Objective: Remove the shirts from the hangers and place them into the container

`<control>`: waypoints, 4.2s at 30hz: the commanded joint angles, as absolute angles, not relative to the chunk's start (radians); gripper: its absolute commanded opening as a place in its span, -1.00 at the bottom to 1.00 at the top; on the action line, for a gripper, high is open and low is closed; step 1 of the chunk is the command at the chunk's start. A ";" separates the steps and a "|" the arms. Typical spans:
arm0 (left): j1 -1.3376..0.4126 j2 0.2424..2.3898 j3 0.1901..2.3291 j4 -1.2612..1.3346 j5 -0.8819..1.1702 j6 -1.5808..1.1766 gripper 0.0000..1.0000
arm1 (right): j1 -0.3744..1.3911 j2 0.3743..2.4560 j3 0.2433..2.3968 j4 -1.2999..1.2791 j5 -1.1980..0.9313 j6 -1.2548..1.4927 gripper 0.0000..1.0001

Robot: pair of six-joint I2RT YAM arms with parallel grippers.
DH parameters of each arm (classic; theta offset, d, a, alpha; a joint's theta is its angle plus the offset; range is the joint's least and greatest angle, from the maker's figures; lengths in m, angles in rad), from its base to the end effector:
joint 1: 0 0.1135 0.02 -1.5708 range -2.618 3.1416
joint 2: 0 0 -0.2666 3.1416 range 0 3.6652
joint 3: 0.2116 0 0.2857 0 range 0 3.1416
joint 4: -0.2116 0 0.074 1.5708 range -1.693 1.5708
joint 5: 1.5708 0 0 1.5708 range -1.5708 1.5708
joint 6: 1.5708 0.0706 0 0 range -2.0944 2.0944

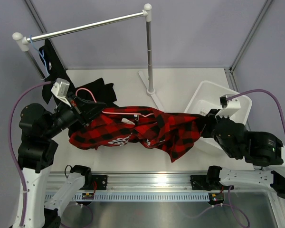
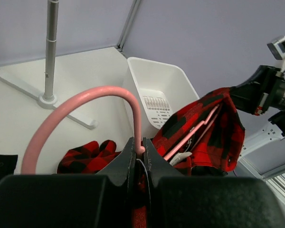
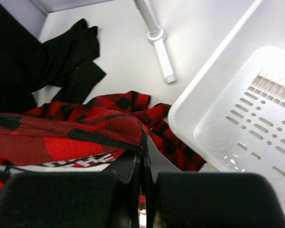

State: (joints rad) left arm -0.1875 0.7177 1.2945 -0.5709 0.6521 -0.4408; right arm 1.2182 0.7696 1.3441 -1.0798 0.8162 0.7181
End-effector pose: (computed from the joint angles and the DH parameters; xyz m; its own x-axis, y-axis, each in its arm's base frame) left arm 0.1401 -0.0702 0.4922 -0.3123 -0.2859 -0.9059 0.6757 0.6035 -0.4234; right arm 0.0957 0.1113 0.4419 -0.4040 0.2072 -0.8910 -0.2083 0.9276 0.3102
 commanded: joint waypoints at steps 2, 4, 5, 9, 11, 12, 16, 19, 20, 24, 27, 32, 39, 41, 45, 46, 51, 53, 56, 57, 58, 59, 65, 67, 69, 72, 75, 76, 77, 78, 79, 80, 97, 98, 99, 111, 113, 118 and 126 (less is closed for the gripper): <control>-0.166 0.631 1.296 -0.445 0.758 -0.416 -1.00 | 1.201 0.891 1.443 -1.282 1.106 0.831 -1.00; -0.166 0.605 1.315 -0.460 0.770 -0.407 -1.00 | 1.203 0.984 1.508 -1.391 1.178 0.961 -1.00; -0.166 0.592 1.327 -0.475 0.767 -0.396 -1.00 | 1.201 1.009 1.528 -1.499 1.198 1.006 -1.00; -0.166 0.542 1.396 -0.633 0.712 -0.312 -1.00 | 1.200 1.063 1.595 -1.631 1.243 1.127 -1.00; -0.166 0.537 1.402 -0.664 0.709 -0.298 -1.00 | 1.198 1.040 1.603 -1.620 1.238 1.121 -1.00; -0.167 0.537 1.396 -0.685 0.716 -0.290 -1.00 | 1.198 1.032 1.617 -1.621 1.239 1.121 -1.00; -0.166 0.503 1.313 -0.672 0.785 -0.287 -1.00 | 1.198 0.973 1.643 -1.441 1.203 0.863 -1.00; -0.166 0.503 1.273 -0.673 0.841 -0.281 -1.00 | 1.200 0.933 1.641 -1.222 1.137 0.664 -1.00; -0.167 0.499 1.266 -0.670 0.847 -0.281 -1.00 | 1.198 0.931 1.643 -1.168 1.134 0.646 -1.00; -0.166 0.476 1.279 -0.638 0.905 -0.293 -1.00 | 1.198 0.965 1.657 -1.170 1.209 0.641 -1.00; -0.166 0.453 1.285 -0.585 0.985 -0.325 -1.00 | 1.189 0.994 1.674 -1.164 1.258 0.637 -1.00; -0.166 0.413 1.269 -0.525 1.086 -0.345 -1.00 | 1.181 1.037 1.716 -1.052 1.258 0.548 -1.00; -0.166 0.391 1.210 -0.494 1.097 -0.370 -1.00 | 1.181 1.115 1.865 -0.962 1.163 0.453 -1.00; -0.167 0.377 1.191 -0.454 1.104 -0.383 -1.00 | 1.181 1.144 1.879 -1.004 1.239 0.472 -1.00; -0.167 0.353 1.174 -0.352 1.077 -0.448 -1.00 | 1.175 1.175 1.838 -1.086 1.287 0.570 -1.00; -0.167 0.350 1.172 -0.321 1.075 -0.463 -1.00 | 1.172 1.175 1.812 -1.089 1.279 0.583 -1.00; -0.167 0.356 1.180 -0.196 0.999 -0.528 -1.00 | 1.161 1.177 1.628 -1.123 1.186 0.728 -1.00; -0.167 0.356 1.177 -0.160 0.930 -0.549 -1.00 | 1.161 1.177 1.547 -1.089 1.135 0.747 -1.00; -0.166 0.362 1.170 -0.129 0.837 -0.566 -1.00 | 1.161 1.187 1.453 -1.001 1.023 0.746 -1.00; -0.166 0.373 1.167 -0.129 0.815 -0.566 -1.00 | 1.163 1.186 1.433 -0.971 0.975 0.729 -1.00; -0.166 0.380 1.167 -0.143 0.795 -0.563 -1.00 | 1.166 1.181 1.421 -0.953 0.960 0.732 -1.00; -0.166 0.391 1.178 -0.161 0.776 -0.545 -1.00 | 1.172 1.174 1.398 -0.928 0.950 0.733 -1.00; -0.167 0.454 1.206 -0.304 0.753 -0.428 -1.00 | 1.173 1.075 1.368 -0.799 0.830 0.602 -1.00; -0.166 0.465 1.200 -0.307 0.782 -0.416 -1.00 | 1.173 1.063 1.385 -0.787 0.720 0.509 -0.42; -0.167 0.472 1.190 -0.305 0.799 -0.414 -1.00 | 1.172 1.077 1.460 -0.819 0.630 0.441 0.28; -0.167 0.485 1.195 -0.328 0.818 -0.393 -1.00 | 1.172 1.100 1.636 -0.971 0.646 0.410 0.74; -0.166 0.494 1.198 -0.370 0.838 -0.364 -1.00 | 1.172 1.083 1.794 -1.061 0.699 0.350 0.96; -0.166 0.492 1.195 -0.373 0.845 -0.357 -1.00 | 1.173 1.078 1.854 -1.071 0.706 0.327 0.99; -0.166 0.494 1.193 -0.373 0.850 -0.354 -1.00 | 1.172 1.077 1.882 -1.080 0.707 0.289 0.99; -0.166 0.497 1.192 -0.382 0.865 -0.351 -1.00 | 1.172 1.078 1.911 -1.097 0.700 0.272 0.99; -0.166 0.502 1.195 -0.391 0.870 -0.338 -1.00 | 1.173 1.081 1.961 -1.103 0.689 0.256 0.99; -0.166 0.508 1.196 -0.403 0.879 -0.330 -1.00 | 1.172 1.081 1.979 -1.107 0.666 0.238 0.99; -0.166 0.630 1.218 -0.548 1.042 -0.242 -1.00 | 1.178 1.101 1.718 -0.925 -0.264 0.146 0.41; -0.166 0.632 1.216 -0.545 1.046 -0.245 -1.00 | 1.181 1.103 1.709 -0.925 -0.278 0.146 0.38; -0.167 0.630 1.218 -0.538 1.043 -0.247 -1.00 | 1.181 1.103 1.701 -0.927 -0.275 0.147 0.36; -0.167 0.629 1.238 -0.520 1.065 -0.275 -1.00 | 1.190 1.101 1.631 -0.913 -0.264 0.158 -0.30; -0.166 0.632 1.249 -0.519 1.071 -0.278 -1.00 | 1.192 1.109 1.625 -0.908 -0.276 0.158 -0.48; -0.166 0.632 1.269 -0.503 1.059 -0.307 -1.00 | 1.210 1.115 1.605 -0.888 -0.255 0.166 -1.00; -0.166 0.584 1.374 -0.574 0.672 -0.337 0.97 | 1.226 1.088 1.601 -0.871 0.030 0.244 -1.00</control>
State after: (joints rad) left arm -0.1646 0.6132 1.2888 -0.5648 0.8825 -0.3107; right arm 1.2152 1.1065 1.5867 -0.9188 -0.1322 0.2111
